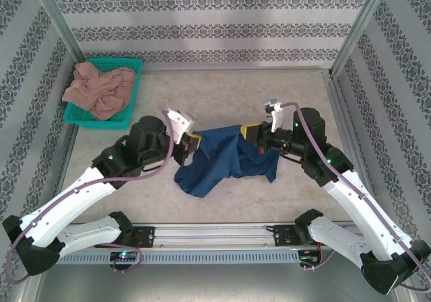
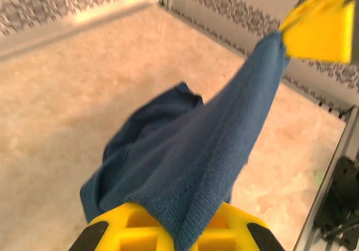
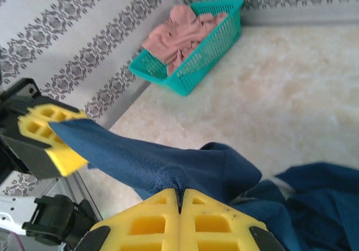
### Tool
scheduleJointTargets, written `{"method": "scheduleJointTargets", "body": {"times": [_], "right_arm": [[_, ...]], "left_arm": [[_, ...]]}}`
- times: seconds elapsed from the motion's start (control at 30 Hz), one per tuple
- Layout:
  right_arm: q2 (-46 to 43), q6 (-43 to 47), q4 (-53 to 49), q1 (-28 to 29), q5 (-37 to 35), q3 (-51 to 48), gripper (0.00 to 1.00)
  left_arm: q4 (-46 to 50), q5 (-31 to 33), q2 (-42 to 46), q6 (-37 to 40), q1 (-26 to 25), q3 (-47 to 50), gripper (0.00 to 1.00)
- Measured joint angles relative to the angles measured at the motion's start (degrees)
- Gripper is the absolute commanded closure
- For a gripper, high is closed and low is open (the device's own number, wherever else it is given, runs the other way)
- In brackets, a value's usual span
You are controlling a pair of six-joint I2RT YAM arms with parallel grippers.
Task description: Fold the inside-out t-shirt
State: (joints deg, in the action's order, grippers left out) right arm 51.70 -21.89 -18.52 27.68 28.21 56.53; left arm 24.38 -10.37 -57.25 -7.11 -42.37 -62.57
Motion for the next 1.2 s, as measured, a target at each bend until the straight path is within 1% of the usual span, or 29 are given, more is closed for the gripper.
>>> {"method": "scheduleJointTargets", "body": {"times": [0.23, 0.4, 0.47, 0.57, 0.67, 0.7, 0.73, 0.77, 0.8, 0.83, 0.87, 0.93, 1.0, 1.03, 1.1, 1.13, 1.17, 1.2], "right_arm": [[4.2, 3.67, -0.44, 3.32, -5.14, 6.73, 1.0], [7.04, 4.74, -2.73, 5.64, -9.99, 8.81, 1.0], [7.76, 4.68, -3.65, 5.97, -11.96, 8.83, 1.0], [8.15, 4.26, -6.12, 5.97, -14.49, 8.48, 1.0], [5.4, 2.12, -8.98, 6.49, -16.9, 3.17, 1.0], [3.32, 0.28, -11.08, 6.75, -17.49, -0.48, 0.94], [1.44, -1.62, -13.7, 6.99, -17.9, -4.02, 0.82], [-0.09, -3.08, -16.06, 7.23, -18.18, -6.95, 0.73], [-1.6, -4.87, -18.84, 7.48, -19.5, -9.9, 0.66], [-2.84, -6.51, -21.9, 7.39, -21.27, -12.44, 0.61], [-3.43, -7.43, -24.22, 7.17, -22.99, -13.92, 0.58], [-3.21, -7.87, -25.07, 6.99, -25.62, -14.43, 0.54], [-0.57, -7.1, -22.36, 6.54, -26.97, -13.03, 0.52], [2.08, -6.34, -20.11, 6.08, -27.26, -11.54, 0.51], [10.05, -4.15, -15.13, 4.57, -27.3, -7.21, 0.48], [15.39, -3.17, -12.55, 3.45, -27.06, -4.28, 0.4], [20.57, -2.12, -10.21, 2.25, -26.88, -1.49, 0.35], [24.44, -1.07, -8.57, 1.2, -26.69, 0.72, 0.33]], "left_arm": [[9.42, 3.5, -3.69, 4.07, 0.5, -11.93, 1.0], [16.35, 6.86, -7.13, 5.97, 0.55, -15.47, 1.0], [18.4, 6.99, -8.07, 6.6, 0.66, -15.45, 1.0], [19.76, 1.29, -8.9, 7.15, 0.85, -14.34, 1.0], [17.55, -8.22, -8.57, 6.27, -0.92, -7.5, 1.0], [16.11, -10.97, -8.59, 5.51, -2.38, -4.04, 1.0], [14.56, -13.79, -9.01, 4.68, -4.39, 0.07, 0.9], [13.75, -15.76, -9.7, 4.02, -5.86, 2.93, 0.75], [13.53, -17.66, -10.97, 3.61, -7.17, 5.33, 0.61], [13.81, -18.82, -12.39, 3.13, -8.07, 7.08, 0.53], [14.03, -19.17, -13.55, 2.71, -8.24, 7.8, 0.48], [13.46, -19.17, -14.82, 1.95, -7.21, 7.93, 0.43], [11.06, -19.45, -14.14, 0.31, -3.78, 8.04, 0.35], [8.92, -19.23, -13.57, -1.4, -0.66, 8.41, 0.32], [4.68, -17.79, -13.16, -5.73, 6.82, 9.25, 0.29], [2.58, -16.61, -13.73, -8.0, 10.73, 9.64, 0.27], [1.38, -15.39, -15.13, -9.86, 13.84, 9.62, 0.26], [0.17, -14.29, -17.14, -11.17, 15.72, 9.42, 0.26]]}}
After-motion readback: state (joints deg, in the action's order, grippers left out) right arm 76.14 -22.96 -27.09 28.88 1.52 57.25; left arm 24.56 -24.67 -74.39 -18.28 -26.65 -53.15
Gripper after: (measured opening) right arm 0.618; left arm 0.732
